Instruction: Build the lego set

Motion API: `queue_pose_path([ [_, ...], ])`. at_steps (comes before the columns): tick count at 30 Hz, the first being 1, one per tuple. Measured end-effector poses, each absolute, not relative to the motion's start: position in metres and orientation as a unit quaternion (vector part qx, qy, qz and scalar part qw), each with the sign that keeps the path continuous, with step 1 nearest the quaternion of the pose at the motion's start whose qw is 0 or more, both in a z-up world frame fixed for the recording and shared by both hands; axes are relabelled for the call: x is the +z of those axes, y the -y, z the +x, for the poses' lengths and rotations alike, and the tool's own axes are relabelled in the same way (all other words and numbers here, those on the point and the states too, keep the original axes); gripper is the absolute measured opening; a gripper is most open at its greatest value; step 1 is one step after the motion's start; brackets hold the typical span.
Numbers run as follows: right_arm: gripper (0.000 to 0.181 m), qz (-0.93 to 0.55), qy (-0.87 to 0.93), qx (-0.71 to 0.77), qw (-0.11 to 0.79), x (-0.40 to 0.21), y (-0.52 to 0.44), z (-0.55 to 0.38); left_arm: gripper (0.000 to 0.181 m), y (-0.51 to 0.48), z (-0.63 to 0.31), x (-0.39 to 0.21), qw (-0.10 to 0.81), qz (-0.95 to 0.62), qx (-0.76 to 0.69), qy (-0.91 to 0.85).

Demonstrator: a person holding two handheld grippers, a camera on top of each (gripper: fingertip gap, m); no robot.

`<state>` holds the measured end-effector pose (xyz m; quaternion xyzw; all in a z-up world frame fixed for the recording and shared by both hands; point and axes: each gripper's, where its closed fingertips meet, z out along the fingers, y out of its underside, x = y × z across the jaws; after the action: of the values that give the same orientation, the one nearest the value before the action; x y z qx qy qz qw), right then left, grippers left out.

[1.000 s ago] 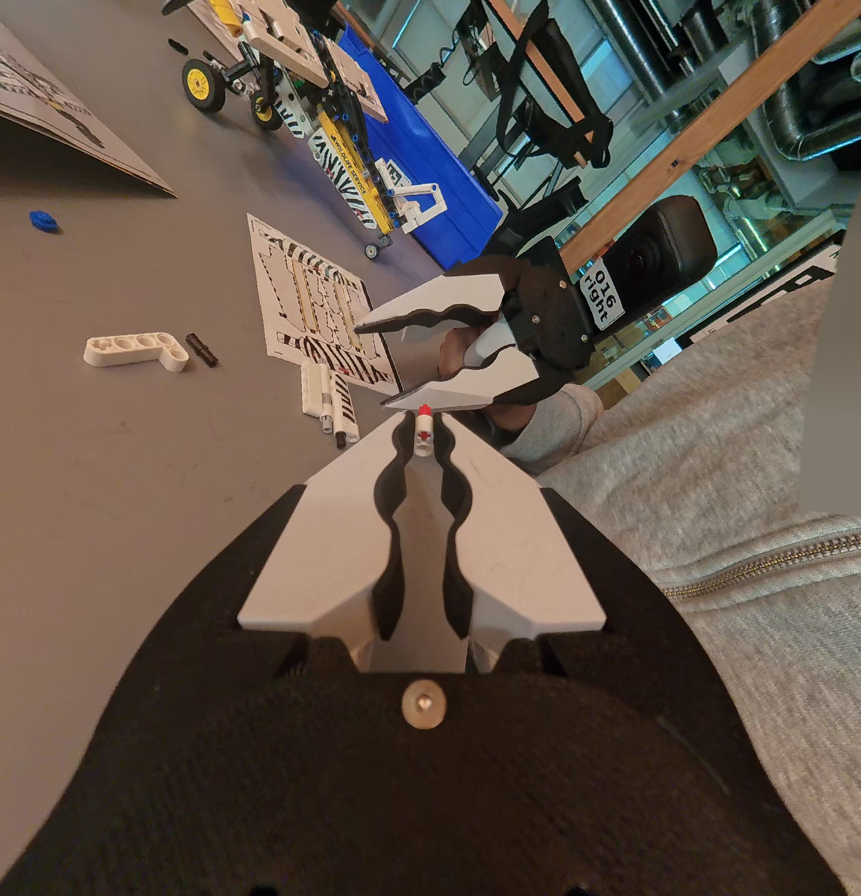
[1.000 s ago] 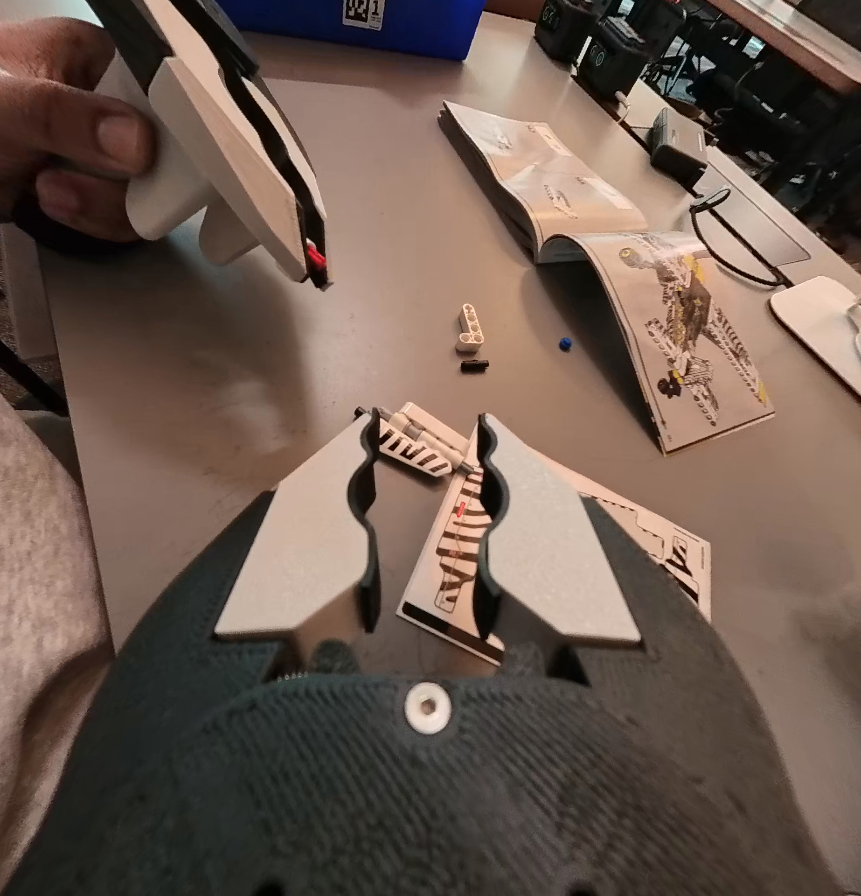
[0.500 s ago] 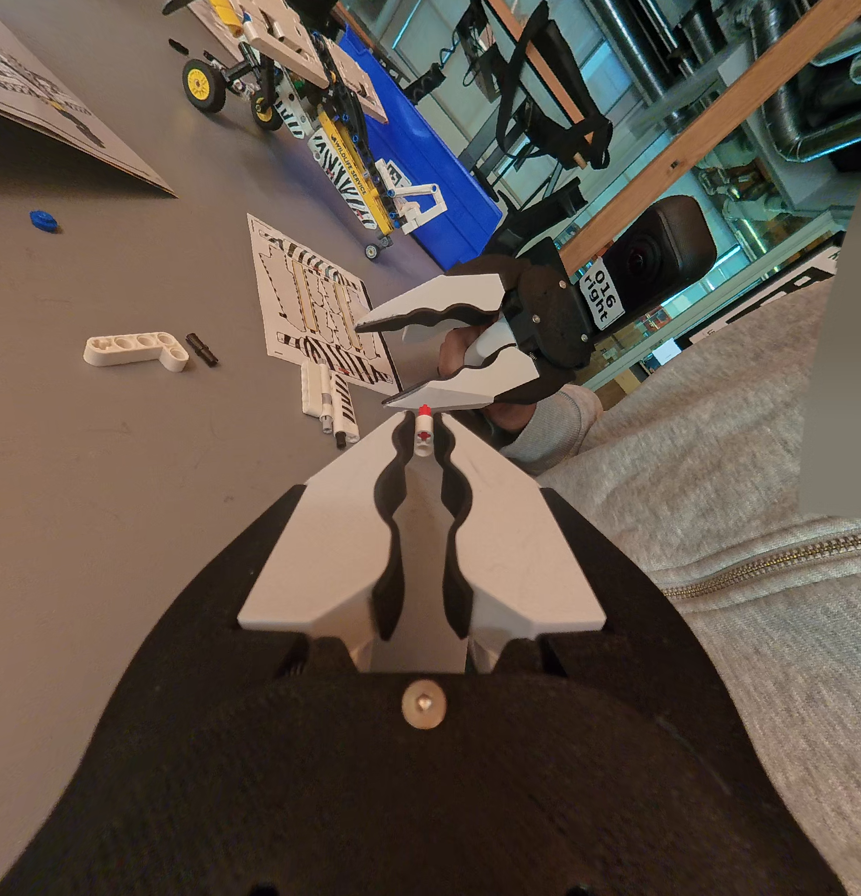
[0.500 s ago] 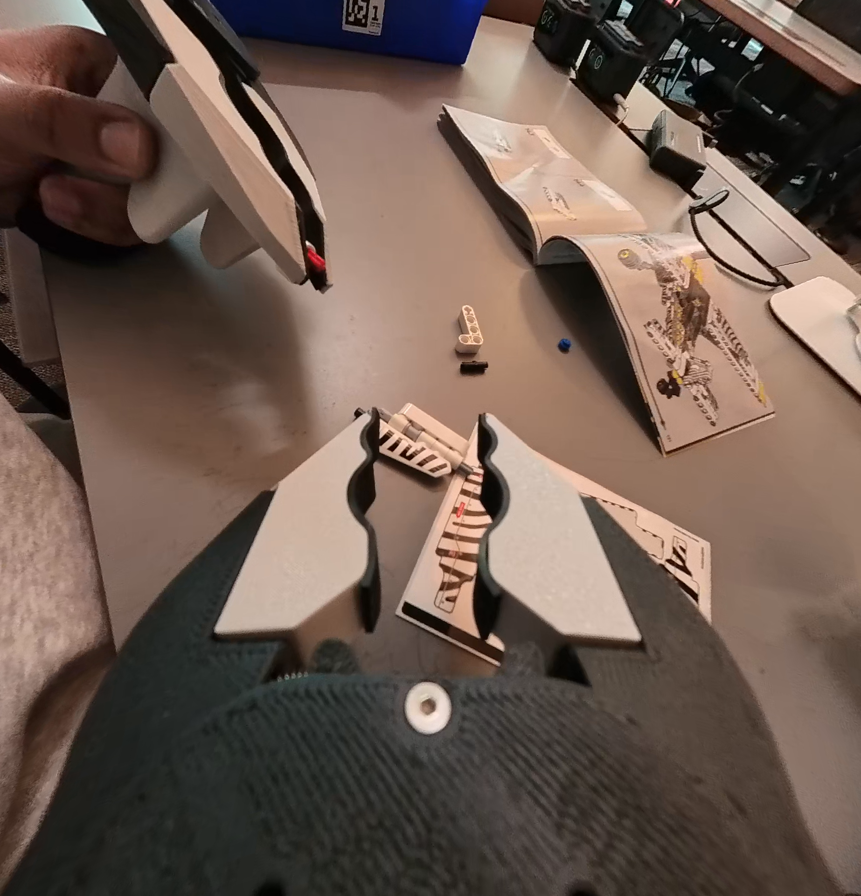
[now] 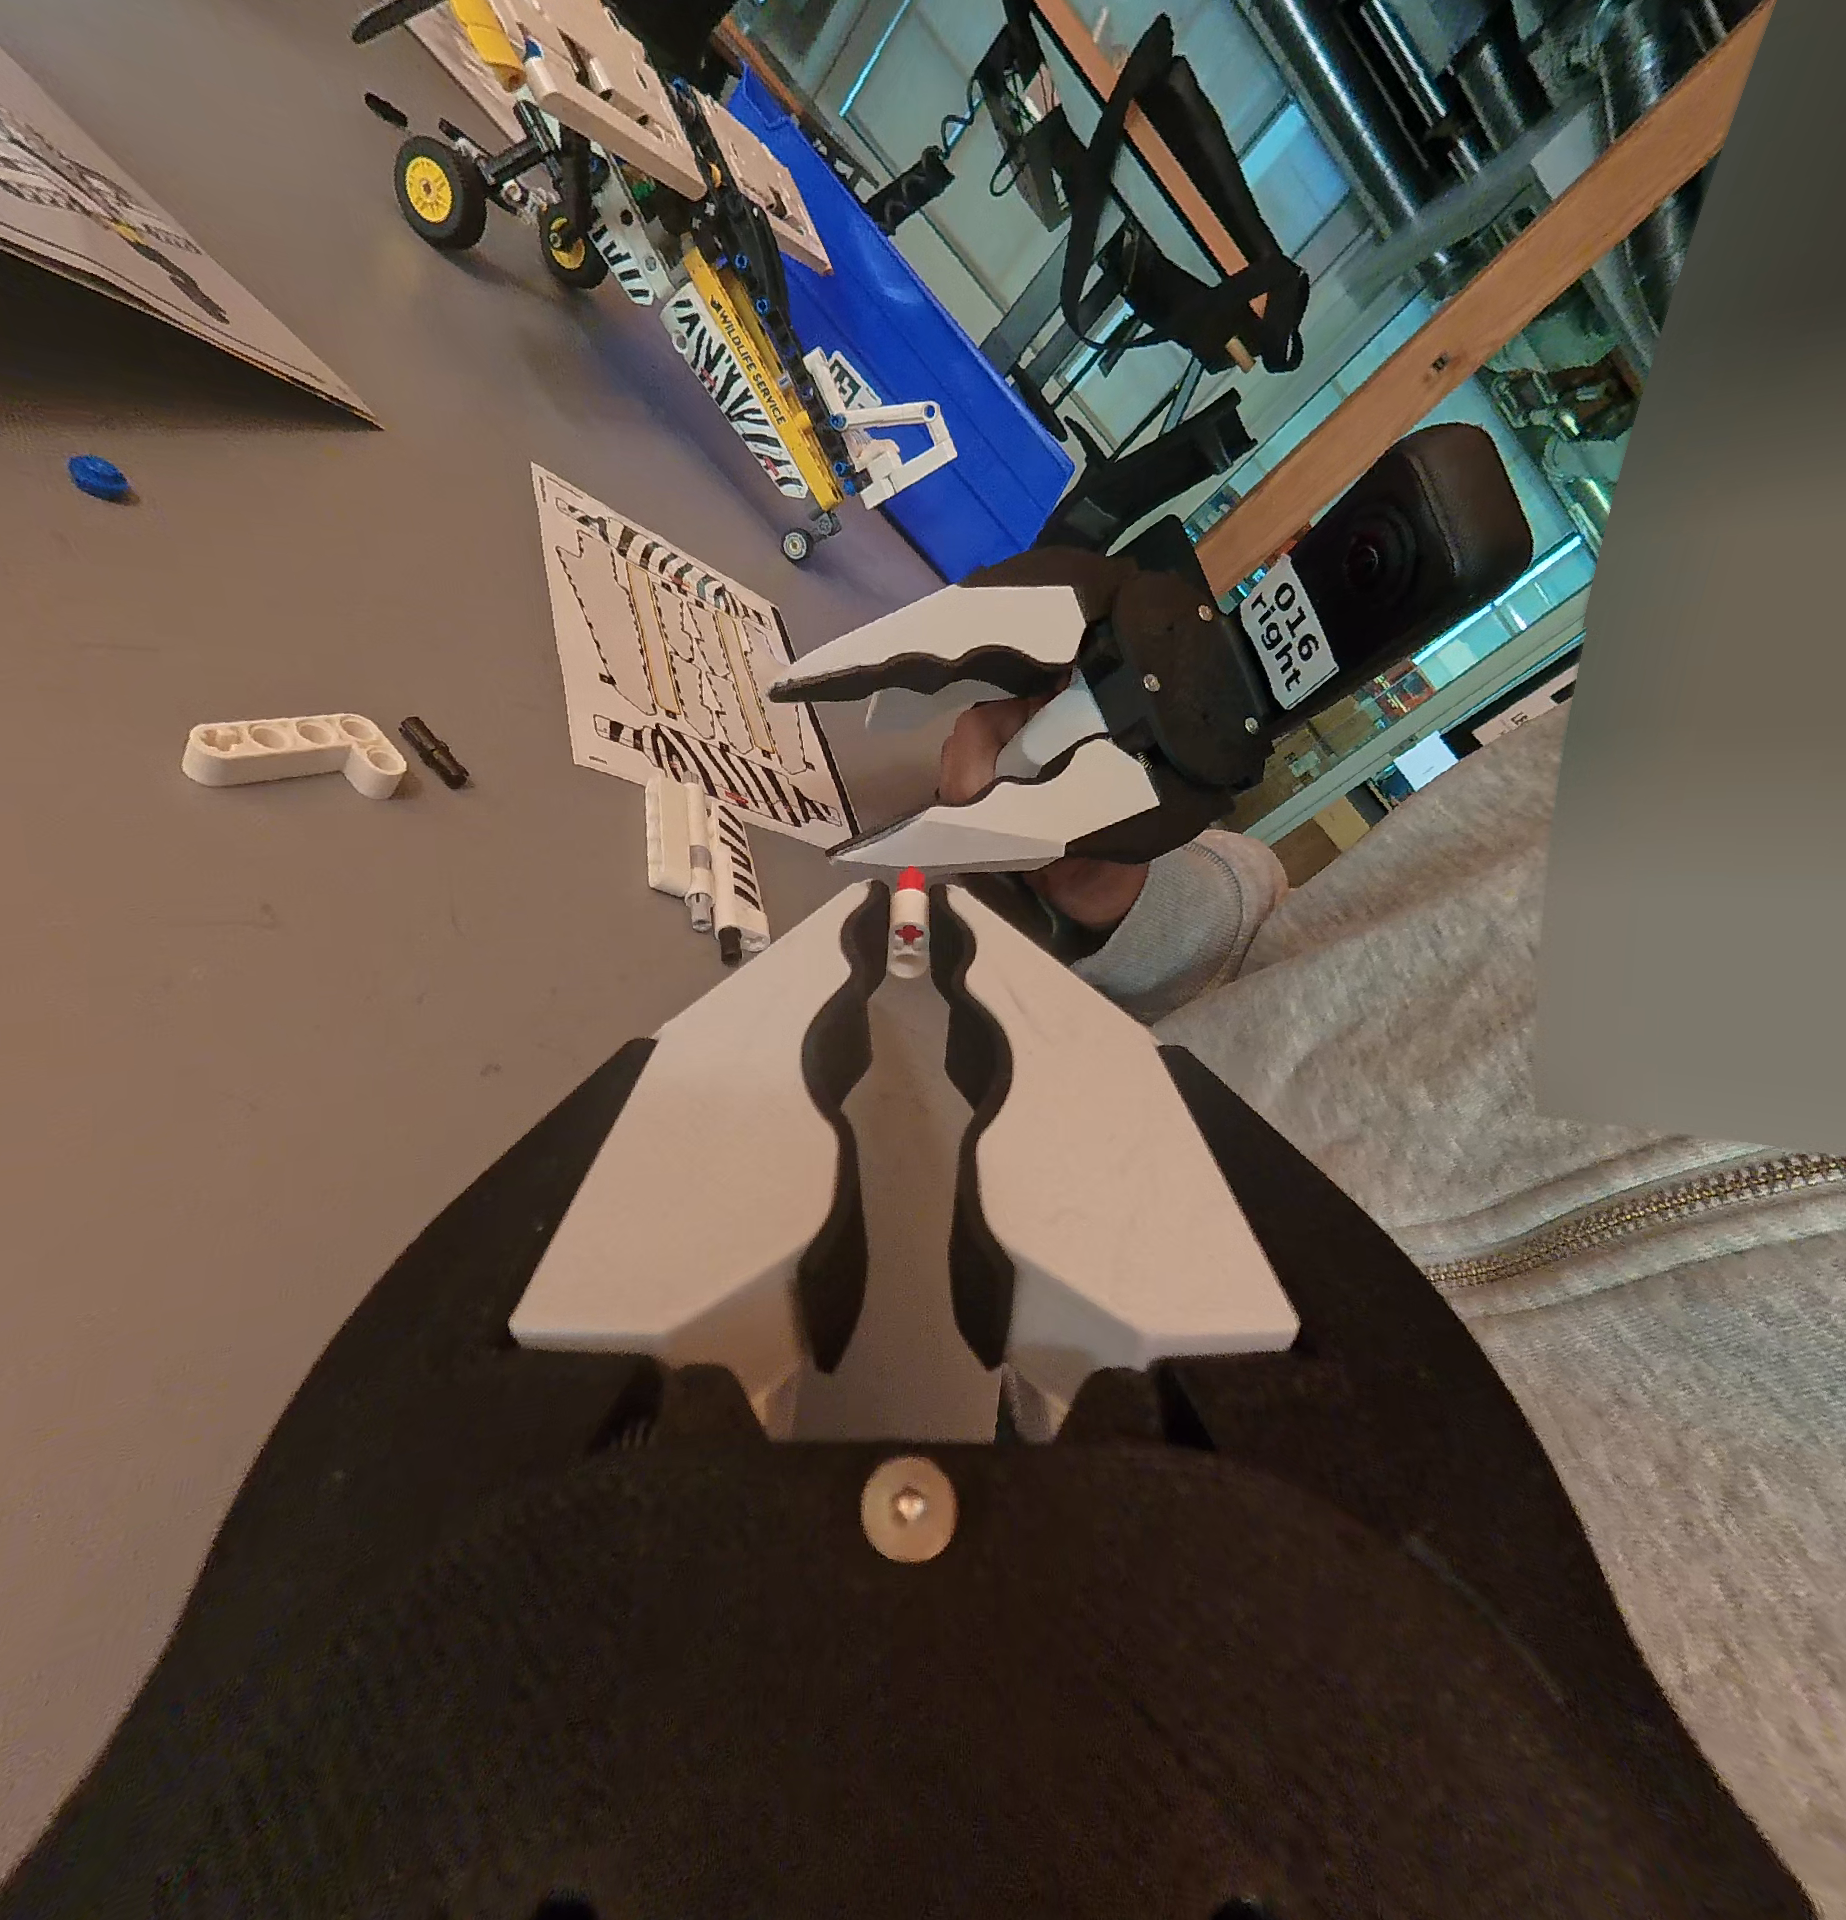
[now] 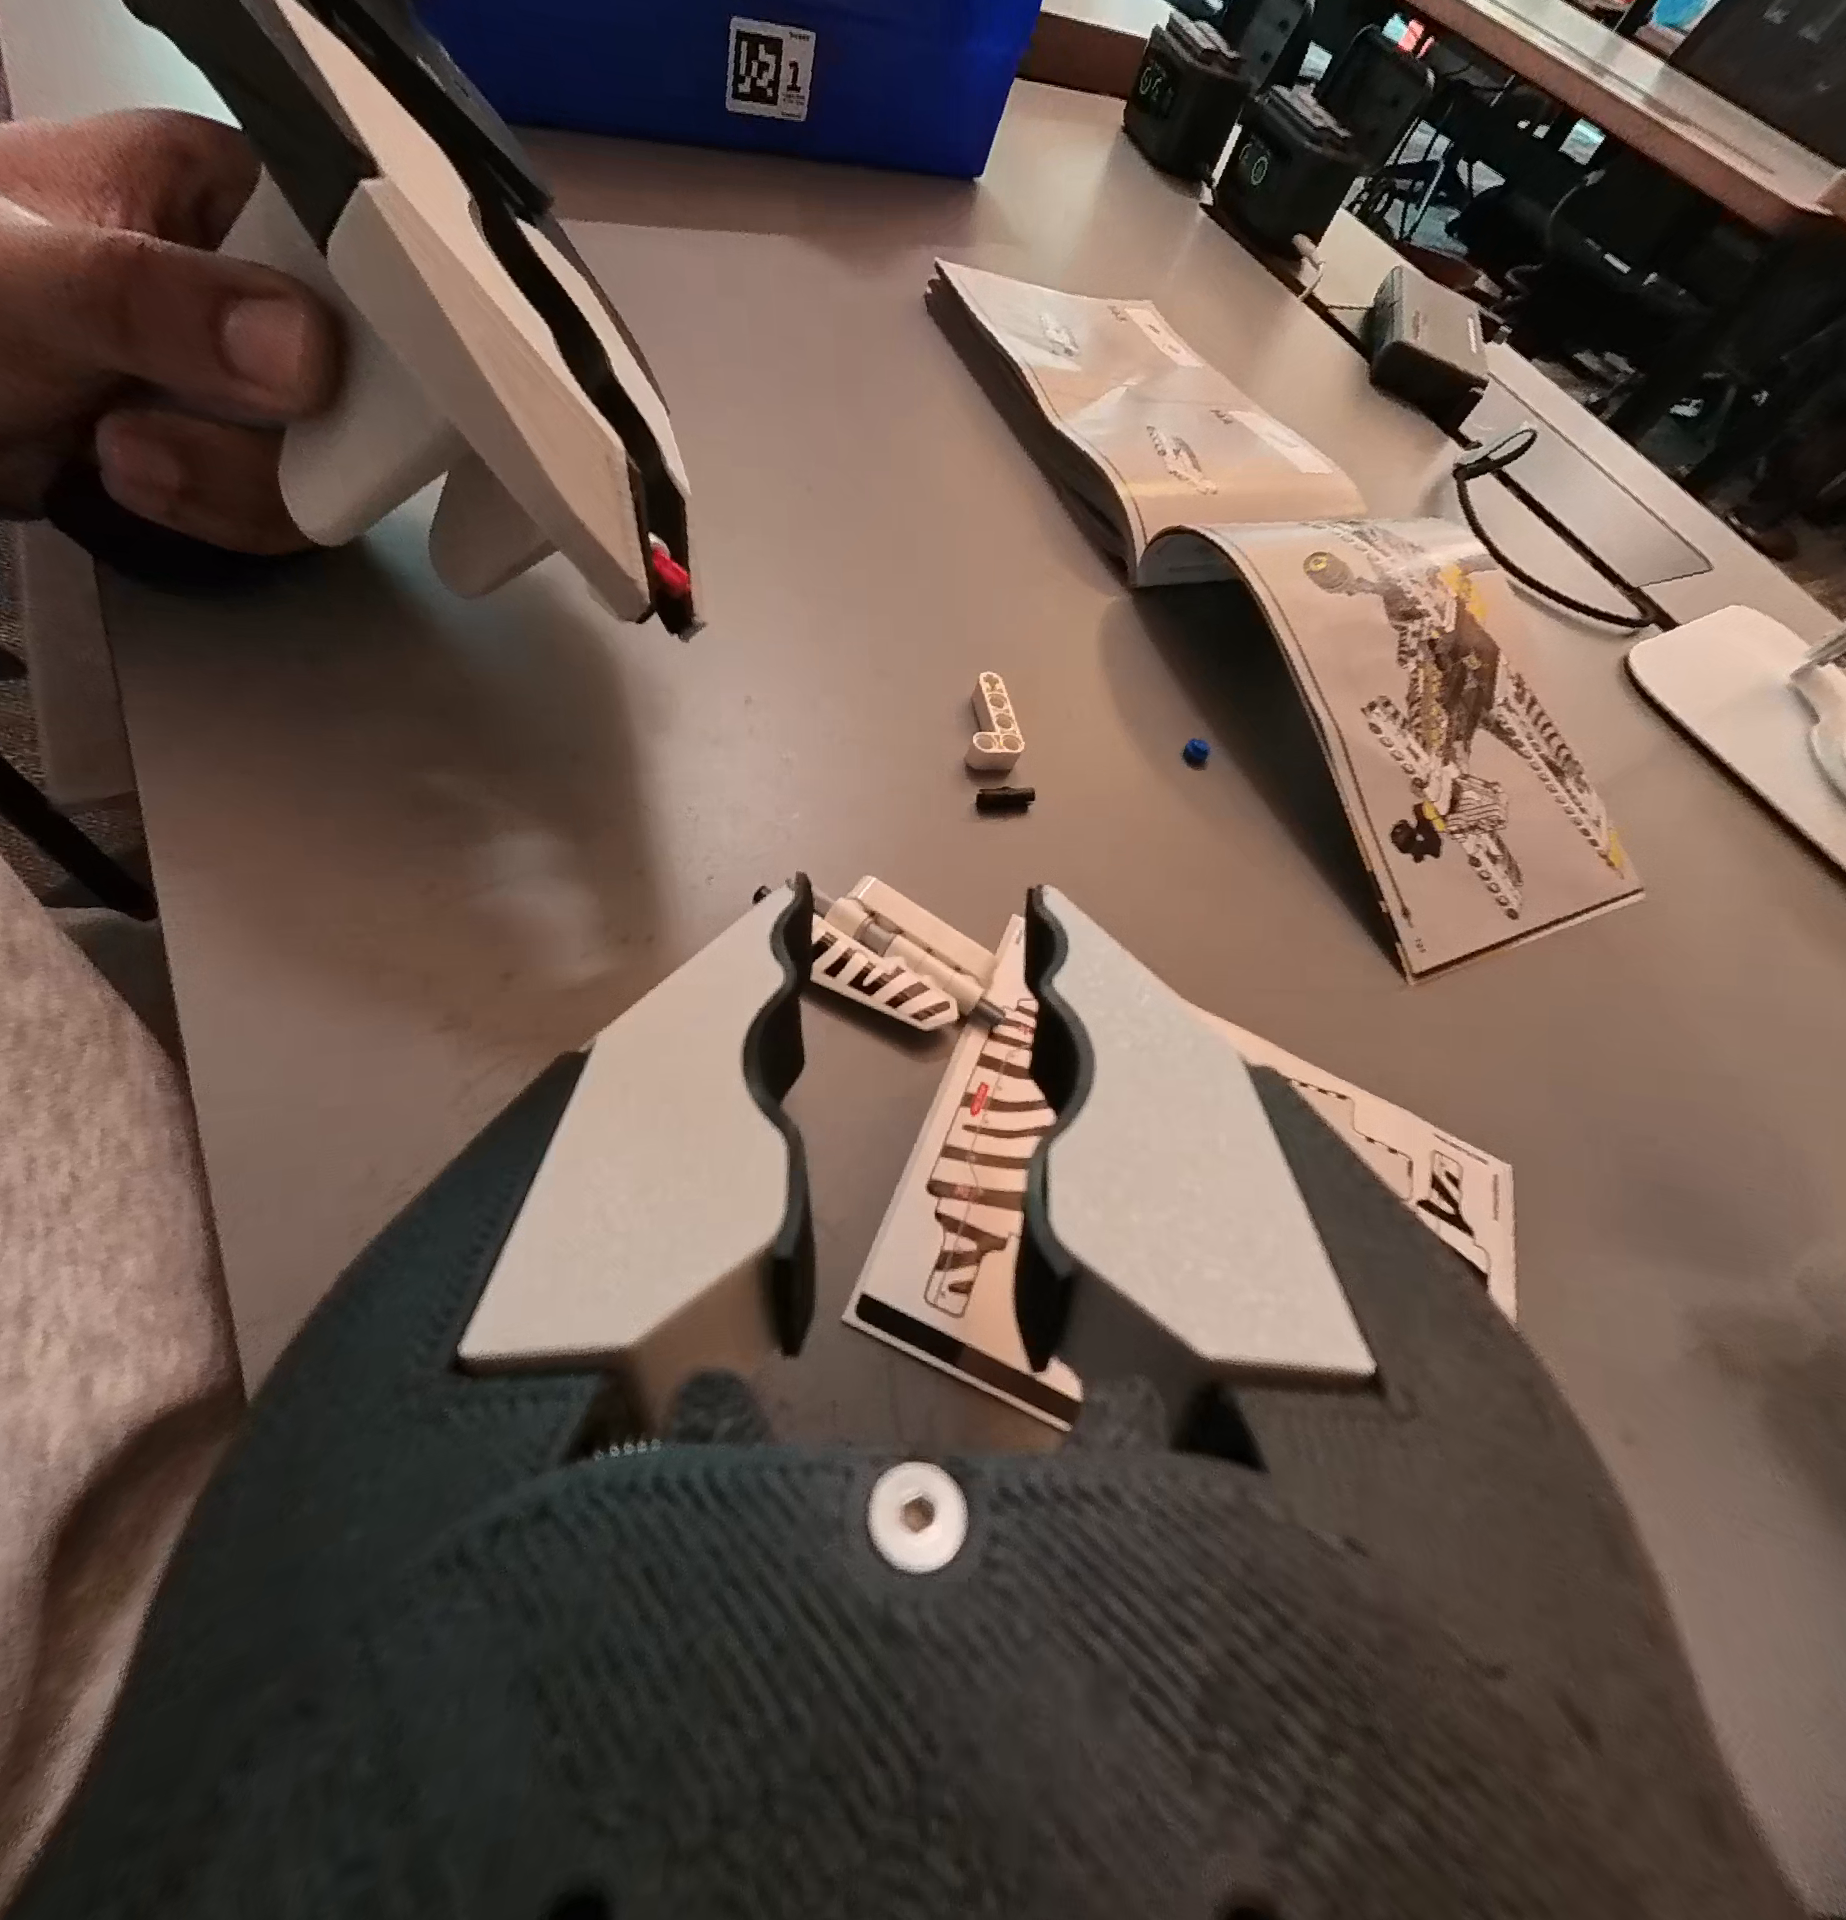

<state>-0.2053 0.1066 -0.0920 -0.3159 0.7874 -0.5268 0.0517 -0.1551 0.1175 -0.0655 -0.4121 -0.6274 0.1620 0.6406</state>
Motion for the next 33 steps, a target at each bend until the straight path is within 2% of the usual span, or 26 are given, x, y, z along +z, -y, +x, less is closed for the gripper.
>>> queue_pose_path([
  [26,0.04,-0.316,-0.786,-0.53,0.049,-0.091,-0.106,-0.206,0.004,-0.116,-0.155,-0.065,0.644,-0.408,0.159,0.628],
  [33,0.041,-0.263,-0.736,-0.622,0.049,-0.056,-0.098,-0.221,0.004,-0.116,-0.155,-0.064,0.647,-0.406,0.159,0.626],
])
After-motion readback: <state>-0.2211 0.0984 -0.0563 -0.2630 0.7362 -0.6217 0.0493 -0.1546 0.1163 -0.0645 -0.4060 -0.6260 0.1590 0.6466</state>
